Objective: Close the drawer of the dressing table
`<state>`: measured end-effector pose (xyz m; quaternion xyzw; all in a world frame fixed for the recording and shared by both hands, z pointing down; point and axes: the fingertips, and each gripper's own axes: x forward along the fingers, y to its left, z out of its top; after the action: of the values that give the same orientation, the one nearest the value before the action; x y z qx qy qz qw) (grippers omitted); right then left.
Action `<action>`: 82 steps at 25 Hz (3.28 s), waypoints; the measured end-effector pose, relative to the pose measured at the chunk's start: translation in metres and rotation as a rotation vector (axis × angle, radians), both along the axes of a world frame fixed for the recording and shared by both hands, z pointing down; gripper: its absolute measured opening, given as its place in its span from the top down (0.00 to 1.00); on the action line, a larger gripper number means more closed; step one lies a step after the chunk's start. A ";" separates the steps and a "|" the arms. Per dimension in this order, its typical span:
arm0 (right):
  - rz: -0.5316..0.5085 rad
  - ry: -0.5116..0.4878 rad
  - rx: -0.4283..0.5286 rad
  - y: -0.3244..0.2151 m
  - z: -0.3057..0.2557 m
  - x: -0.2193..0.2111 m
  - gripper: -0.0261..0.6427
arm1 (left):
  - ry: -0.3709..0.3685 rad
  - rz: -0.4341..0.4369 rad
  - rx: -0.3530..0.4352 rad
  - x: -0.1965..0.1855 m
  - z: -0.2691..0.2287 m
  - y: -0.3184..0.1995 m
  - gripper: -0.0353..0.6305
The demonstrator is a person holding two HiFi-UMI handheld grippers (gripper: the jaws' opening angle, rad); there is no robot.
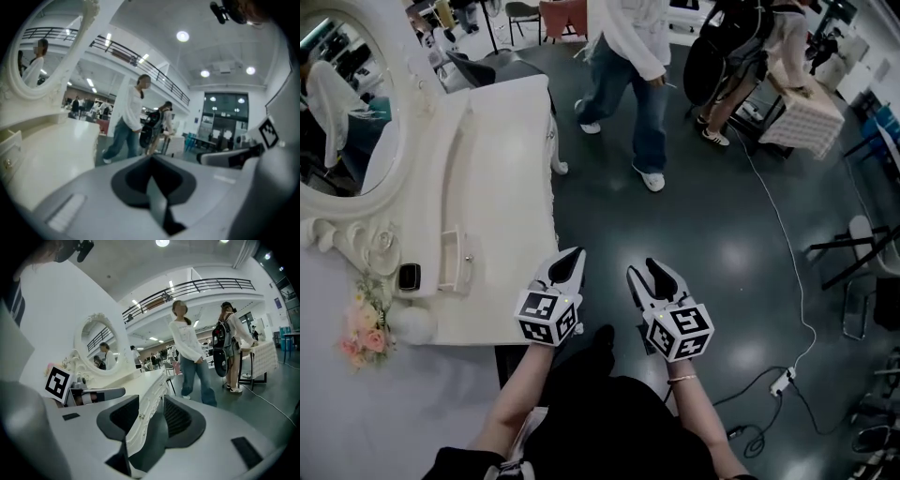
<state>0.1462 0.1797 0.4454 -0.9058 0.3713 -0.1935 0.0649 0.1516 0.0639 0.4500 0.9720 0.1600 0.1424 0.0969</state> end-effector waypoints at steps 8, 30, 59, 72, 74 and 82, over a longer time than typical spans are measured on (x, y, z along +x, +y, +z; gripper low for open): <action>-0.169 -0.035 -0.054 -0.065 0.005 0.040 0.75 | -0.033 -0.152 -0.046 0.027 0.011 -0.062 0.94; -1.144 -0.039 -0.078 -0.309 0.031 -0.001 0.75 | -0.105 -1.006 -0.016 -0.077 0.029 -0.227 0.94; -1.361 0.165 -0.328 -0.405 0.083 -0.074 0.73 | -0.106 -1.461 -0.079 -0.196 0.045 -0.222 0.94; -1.351 0.217 -0.356 -0.418 0.086 -0.078 0.73 | -0.090 -1.438 -0.108 -0.197 0.051 -0.241 0.94; -1.352 0.227 -0.357 -0.421 0.086 -0.080 0.73 | -0.090 -1.440 -0.114 -0.198 0.052 -0.243 0.94; -1.345 0.247 -0.357 -0.437 0.086 -0.088 0.73 | -0.089 -1.459 -0.137 -0.210 0.058 -0.249 0.94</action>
<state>0.0581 -0.2574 0.5319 -0.4922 0.8177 -0.1455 -0.2607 -0.0589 -0.1854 0.5076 0.8164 -0.5231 0.0706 0.2341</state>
